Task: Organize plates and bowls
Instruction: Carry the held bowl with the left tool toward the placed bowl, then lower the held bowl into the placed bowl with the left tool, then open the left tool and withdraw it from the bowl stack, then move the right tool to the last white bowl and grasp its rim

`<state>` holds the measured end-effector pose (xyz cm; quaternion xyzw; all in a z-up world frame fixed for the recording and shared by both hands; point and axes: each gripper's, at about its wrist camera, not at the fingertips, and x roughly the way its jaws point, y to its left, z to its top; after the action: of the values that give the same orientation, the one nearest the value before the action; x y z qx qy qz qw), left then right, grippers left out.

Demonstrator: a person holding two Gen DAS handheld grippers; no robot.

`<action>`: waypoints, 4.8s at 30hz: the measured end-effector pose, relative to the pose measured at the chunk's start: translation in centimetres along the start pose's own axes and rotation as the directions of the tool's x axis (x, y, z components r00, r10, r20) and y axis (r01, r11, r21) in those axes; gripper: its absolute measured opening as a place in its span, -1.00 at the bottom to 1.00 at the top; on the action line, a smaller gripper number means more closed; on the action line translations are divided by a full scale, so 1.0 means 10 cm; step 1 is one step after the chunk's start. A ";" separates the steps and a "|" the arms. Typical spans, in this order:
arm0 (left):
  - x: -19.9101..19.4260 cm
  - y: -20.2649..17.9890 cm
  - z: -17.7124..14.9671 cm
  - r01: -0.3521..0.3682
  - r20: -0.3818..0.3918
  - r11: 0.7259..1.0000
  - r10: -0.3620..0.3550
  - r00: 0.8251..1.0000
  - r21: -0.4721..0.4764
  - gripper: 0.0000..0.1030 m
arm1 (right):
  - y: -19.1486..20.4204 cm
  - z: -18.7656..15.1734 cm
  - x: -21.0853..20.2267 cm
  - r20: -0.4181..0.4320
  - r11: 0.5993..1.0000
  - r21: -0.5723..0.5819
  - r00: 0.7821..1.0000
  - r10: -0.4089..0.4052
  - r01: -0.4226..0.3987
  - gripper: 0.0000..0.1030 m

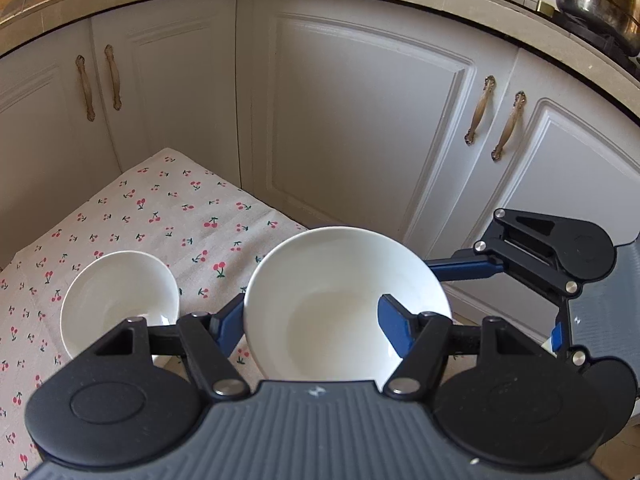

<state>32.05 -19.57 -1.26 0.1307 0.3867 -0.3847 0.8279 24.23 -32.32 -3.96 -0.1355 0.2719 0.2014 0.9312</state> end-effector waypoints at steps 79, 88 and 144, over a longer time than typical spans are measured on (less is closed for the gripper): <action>-1.02 -0.29 -1.13 -0.043 0.068 0.995 0.049 0.996 -0.089 0.79 | 1.08 -0.22 -0.84 -0.011 0.989 -0.049 0.991 0.137 -0.137 0.98; -0.95 -0.06 -1.07 -0.234 0.128 0.963 0.251 0.960 -0.133 0.81 | 0.76 0.08 -0.72 0.014 0.987 -0.068 0.989 0.145 -0.144 0.99; 0.18 0.81 -0.67 -0.342 0.136 0.884 0.400 0.906 -0.319 0.59 | -0.36 1.13 2.24 -0.221 0.929 0.048 0.903 0.369 -0.367 0.34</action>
<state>35.14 -11.69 -7.71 0.0420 0.3218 -0.1690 0.9307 48.15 -24.65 -6.82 -0.1013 0.3973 0.3560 0.8397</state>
